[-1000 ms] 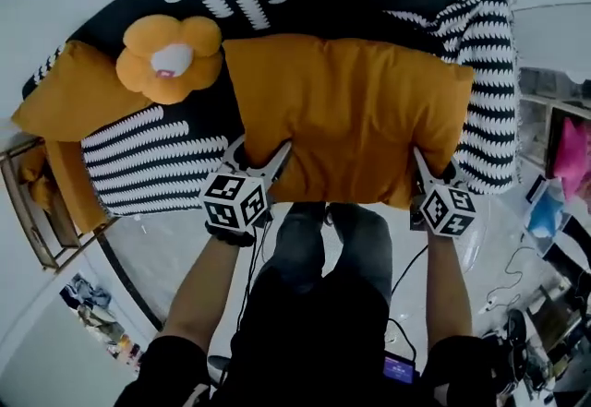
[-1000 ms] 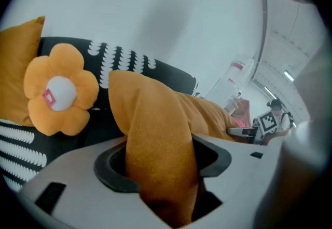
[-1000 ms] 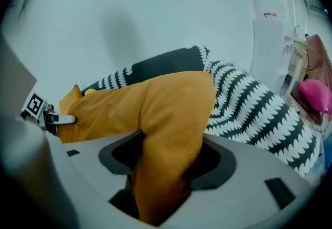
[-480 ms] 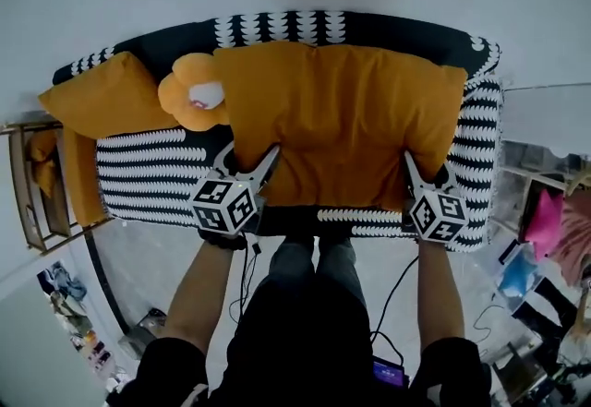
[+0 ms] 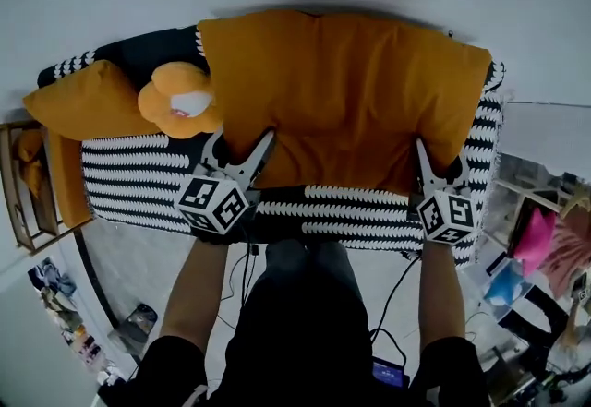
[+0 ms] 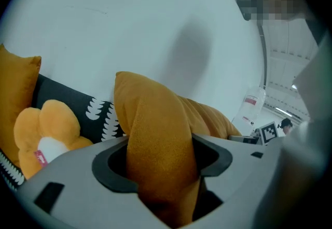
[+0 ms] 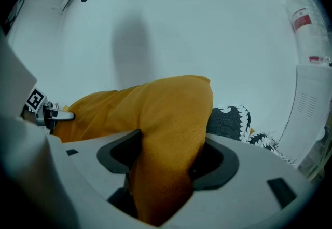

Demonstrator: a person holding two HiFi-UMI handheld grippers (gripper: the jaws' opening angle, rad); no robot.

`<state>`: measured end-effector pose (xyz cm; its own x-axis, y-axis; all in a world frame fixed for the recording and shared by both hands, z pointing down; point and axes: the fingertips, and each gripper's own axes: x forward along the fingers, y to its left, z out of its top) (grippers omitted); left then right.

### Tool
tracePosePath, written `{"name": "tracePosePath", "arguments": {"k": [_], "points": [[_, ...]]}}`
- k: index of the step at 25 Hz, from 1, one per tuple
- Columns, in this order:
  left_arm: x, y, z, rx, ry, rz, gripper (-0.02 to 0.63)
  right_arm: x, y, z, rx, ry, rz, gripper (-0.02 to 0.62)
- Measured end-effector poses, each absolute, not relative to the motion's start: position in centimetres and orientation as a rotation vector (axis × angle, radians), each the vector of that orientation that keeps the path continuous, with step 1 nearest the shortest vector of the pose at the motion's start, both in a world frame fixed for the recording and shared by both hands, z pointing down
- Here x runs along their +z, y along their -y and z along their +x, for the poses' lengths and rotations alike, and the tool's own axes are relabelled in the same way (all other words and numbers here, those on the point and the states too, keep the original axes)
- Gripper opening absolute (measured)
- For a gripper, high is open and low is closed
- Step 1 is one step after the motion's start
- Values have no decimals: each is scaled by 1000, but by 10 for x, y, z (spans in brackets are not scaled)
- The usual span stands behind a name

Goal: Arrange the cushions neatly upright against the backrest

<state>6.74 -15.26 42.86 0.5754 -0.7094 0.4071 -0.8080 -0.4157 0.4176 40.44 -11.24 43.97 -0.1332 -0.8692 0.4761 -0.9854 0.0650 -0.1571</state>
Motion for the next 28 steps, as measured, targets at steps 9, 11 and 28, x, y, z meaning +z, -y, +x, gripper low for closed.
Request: {"name": "tracePosePath", "arguments": {"k": [9,11,28], "points": [[484,173,75,273,1250,2180,329,503,124,418,705,2054,1900,355],[499,170,75,317,1261,2158,335,516,121,420,731,2040,1882,362],[579,141,54,691,1329,2025,416,588,83,431,929,1812,1792,416]]}}
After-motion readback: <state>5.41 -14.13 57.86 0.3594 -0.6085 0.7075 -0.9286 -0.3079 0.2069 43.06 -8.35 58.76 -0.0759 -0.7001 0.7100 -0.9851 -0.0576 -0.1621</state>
